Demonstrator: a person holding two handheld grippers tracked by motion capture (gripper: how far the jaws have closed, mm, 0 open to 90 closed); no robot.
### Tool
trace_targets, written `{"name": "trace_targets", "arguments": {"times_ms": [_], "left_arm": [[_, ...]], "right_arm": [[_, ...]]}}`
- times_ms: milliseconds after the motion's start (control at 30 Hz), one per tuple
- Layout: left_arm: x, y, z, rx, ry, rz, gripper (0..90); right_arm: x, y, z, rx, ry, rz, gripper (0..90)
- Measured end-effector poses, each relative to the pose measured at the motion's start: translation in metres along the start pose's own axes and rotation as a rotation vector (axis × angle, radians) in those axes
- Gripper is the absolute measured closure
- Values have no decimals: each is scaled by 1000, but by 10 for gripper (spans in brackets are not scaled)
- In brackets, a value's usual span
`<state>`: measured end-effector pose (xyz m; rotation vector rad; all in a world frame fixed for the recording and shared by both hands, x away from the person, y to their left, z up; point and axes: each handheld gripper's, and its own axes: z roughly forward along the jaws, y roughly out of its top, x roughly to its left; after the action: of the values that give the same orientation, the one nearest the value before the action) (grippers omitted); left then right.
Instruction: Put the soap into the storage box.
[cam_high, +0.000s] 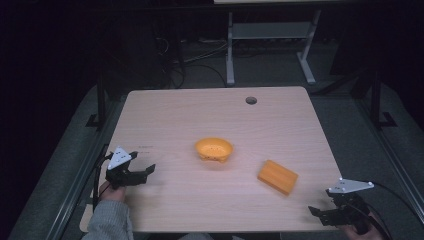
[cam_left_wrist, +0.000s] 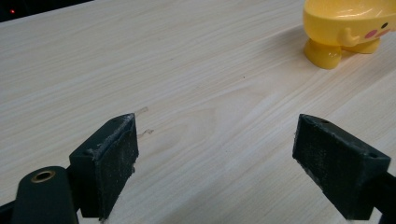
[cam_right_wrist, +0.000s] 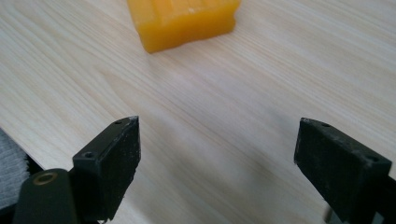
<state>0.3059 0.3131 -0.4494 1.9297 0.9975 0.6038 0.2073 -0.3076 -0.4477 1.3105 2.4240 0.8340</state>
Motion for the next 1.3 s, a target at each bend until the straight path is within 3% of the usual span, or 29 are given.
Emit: {"name": "trace_targets", "arguments": {"times_ms": [100,300,400,633,1300], "left_arm": [[0,0,0,-3,-1,2,138],[0,0,-1,-4,-3,5,138],[0,0,-1,-2,-4,8,138],[0,0,-1,-1,-4,12,138],[0,0,0,-8,-9,-2,138]], "right_arm": [[2,4,-1,7,-7,-20,141],[6,22,2,38,22,-53,137],[9,32,5,78,10,-95,138],[12,57,6,96,27,-159,139],[18,91,18,136,60,-226,140]]}}
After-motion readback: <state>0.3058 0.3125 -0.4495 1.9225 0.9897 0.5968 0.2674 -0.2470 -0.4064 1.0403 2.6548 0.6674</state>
